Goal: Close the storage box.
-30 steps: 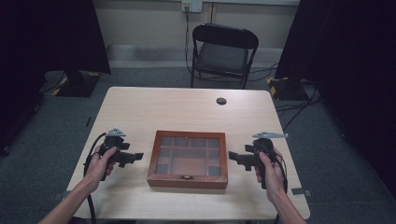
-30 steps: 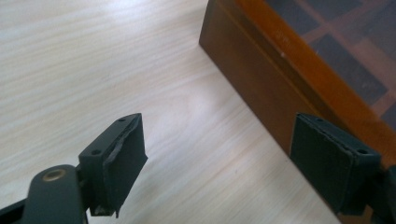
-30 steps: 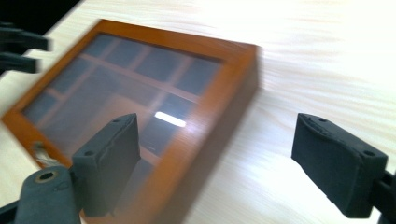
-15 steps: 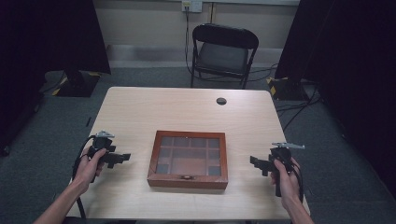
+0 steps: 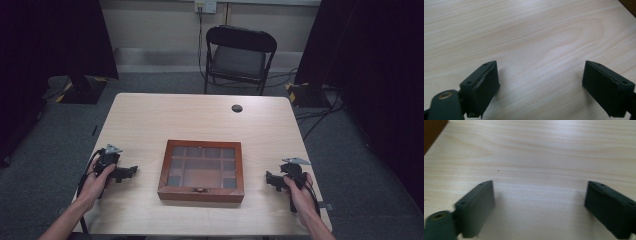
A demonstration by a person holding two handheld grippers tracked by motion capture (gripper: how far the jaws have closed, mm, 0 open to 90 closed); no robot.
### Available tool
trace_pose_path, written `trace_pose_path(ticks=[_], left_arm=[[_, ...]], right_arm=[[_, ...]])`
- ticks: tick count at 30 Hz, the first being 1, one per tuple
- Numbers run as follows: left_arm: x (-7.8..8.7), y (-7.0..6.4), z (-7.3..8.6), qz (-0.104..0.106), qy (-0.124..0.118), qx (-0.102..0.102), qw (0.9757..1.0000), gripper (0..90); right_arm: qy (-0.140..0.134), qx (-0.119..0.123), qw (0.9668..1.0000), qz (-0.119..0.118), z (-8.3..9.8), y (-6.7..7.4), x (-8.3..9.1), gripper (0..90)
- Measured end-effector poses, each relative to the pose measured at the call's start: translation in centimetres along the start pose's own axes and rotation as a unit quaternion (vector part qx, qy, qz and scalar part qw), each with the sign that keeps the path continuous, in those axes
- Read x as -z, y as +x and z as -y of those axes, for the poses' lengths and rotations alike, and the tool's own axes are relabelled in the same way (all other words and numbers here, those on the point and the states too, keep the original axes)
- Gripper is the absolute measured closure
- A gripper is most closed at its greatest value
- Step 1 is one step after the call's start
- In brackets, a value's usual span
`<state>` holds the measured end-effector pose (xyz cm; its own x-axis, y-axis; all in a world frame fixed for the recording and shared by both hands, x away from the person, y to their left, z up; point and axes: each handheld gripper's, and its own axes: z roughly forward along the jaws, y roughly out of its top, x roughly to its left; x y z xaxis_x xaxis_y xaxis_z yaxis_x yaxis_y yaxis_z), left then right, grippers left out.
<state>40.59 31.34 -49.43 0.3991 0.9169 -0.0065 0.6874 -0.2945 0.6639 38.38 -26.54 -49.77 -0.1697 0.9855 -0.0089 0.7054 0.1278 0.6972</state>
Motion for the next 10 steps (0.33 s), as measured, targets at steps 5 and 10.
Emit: trace_pose_path(ticks=[5, 10], left_arm=[[-0.57, -0.14, 0.66, 0.002, -0.033, -0.01, 0.9994, 0.0], [-0.58, -0.15, 0.66, 0.002, -0.033, -0.009, 0.9994, 0.0]], right_arm=[[-0.013, -0.001, 0.9999, 0.002, 0.31, -0.01, -0.17, 1.3], [-0.013, -0.001, 0.9999, 0.003, 0.31, -0.01, -0.17, 1.2]])
